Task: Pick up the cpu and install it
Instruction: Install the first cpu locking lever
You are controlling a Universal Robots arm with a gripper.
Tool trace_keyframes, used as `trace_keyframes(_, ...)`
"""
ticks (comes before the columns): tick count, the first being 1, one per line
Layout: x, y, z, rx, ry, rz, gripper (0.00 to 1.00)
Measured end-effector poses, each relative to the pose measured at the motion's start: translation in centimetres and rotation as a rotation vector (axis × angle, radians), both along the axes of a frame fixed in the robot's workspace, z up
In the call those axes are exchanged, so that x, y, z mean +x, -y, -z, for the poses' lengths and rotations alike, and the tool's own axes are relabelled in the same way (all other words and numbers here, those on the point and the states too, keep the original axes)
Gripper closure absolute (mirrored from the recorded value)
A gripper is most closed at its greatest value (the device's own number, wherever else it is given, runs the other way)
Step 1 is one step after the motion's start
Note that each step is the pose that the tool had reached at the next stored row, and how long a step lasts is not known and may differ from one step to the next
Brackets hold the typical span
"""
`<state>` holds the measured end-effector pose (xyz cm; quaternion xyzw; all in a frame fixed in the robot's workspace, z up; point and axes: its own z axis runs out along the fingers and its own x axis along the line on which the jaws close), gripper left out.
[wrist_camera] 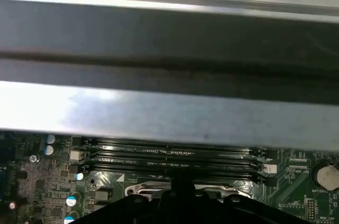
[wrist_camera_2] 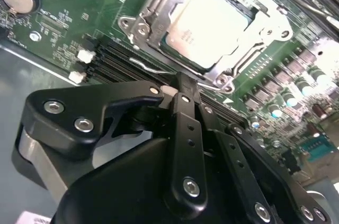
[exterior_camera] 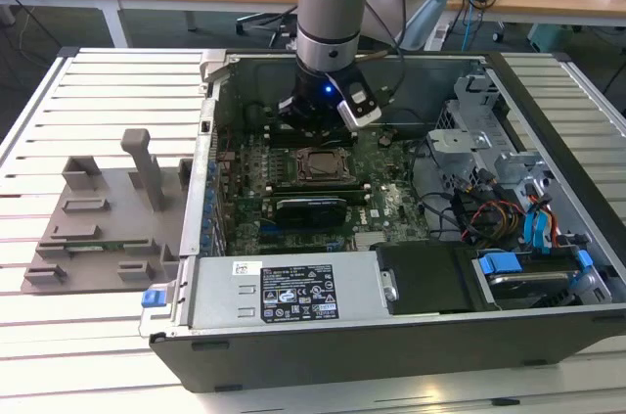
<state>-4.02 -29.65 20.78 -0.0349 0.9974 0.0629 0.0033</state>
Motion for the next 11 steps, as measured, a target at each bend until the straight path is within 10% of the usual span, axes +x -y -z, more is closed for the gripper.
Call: trace_keyframes(11, 1.18, 0.07, 0.52, -0.0002, -0.0027, 0.0, 0.89)
